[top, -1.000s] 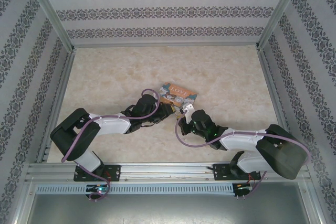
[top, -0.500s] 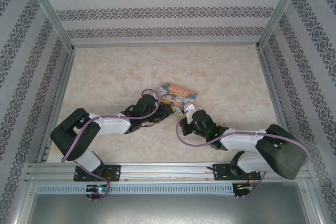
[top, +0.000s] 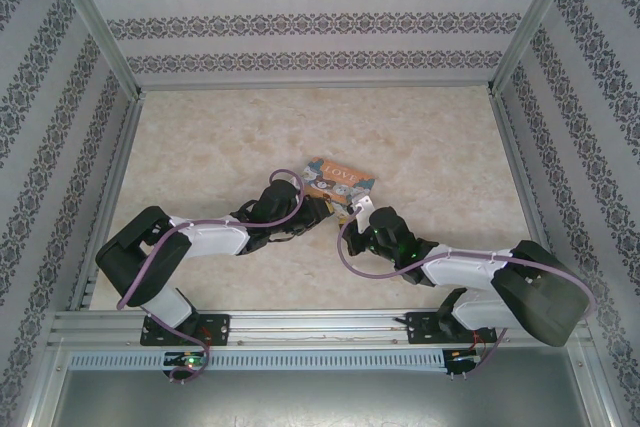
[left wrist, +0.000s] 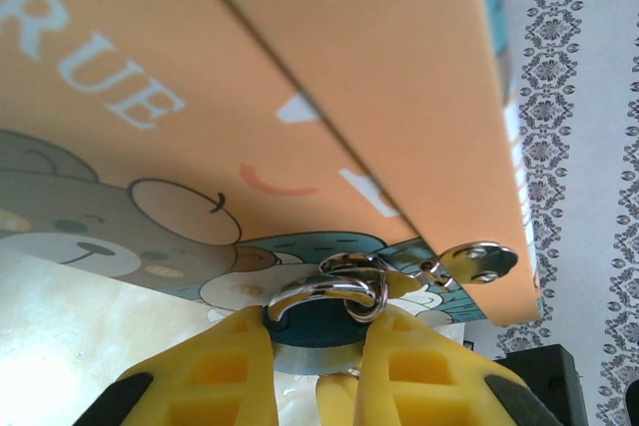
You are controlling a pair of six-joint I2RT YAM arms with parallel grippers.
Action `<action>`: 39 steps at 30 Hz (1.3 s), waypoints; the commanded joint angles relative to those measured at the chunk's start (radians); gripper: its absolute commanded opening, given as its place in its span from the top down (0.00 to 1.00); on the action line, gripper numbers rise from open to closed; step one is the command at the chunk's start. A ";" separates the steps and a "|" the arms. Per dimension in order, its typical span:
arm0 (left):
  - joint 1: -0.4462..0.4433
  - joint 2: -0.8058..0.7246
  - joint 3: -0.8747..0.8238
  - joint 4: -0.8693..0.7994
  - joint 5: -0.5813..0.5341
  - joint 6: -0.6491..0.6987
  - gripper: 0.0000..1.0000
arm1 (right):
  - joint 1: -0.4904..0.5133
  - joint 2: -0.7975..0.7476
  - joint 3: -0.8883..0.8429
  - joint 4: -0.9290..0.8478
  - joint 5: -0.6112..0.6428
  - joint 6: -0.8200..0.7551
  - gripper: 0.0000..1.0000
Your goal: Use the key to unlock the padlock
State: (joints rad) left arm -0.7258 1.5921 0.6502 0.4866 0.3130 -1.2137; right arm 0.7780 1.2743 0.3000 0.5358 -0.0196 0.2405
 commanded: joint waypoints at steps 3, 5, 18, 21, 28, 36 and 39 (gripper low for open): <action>-0.015 -0.021 0.016 0.050 0.011 0.005 0.95 | -0.008 0.010 0.036 0.048 -0.034 0.024 1.00; -0.015 -0.020 0.017 0.052 0.011 0.002 0.95 | -0.008 0.013 0.038 0.054 -0.037 0.026 1.00; -0.017 -0.017 0.016 0.059 0.012 0.000 0.95 | -0.014 0.040 0.033 0.110 -0.046 0.054 1.00; -0.017 -0.017 0.014 0.061 0.013 -0.001 0.96 | -0.022 0.049 0.032 0.128 -0.052 0.067 1.00; -0.018 -0.018 0.008 0.067 0.011 -0.002 0.95 | -0.047 0.063 0.033 0.145 -0.069 0.097 1.00; -0.018 -0.017 0.005 0.073 0.011 -0.004 0.95 | -0.055 0.061 0.030 0.167 -0.098 0.100 1.00; -0.018 -0.015 0.006 0.074 0.012 -0.005 0.95 | -0.055 0.063 0.033 0.174 -0.104 0.097 1.00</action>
State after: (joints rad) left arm -0.7265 1.5921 0.6502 0.5083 0.2947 -1.2137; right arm 0.7345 1.3327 0.3058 0.6292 -0.0956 0.3237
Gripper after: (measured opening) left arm 0.177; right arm 0.048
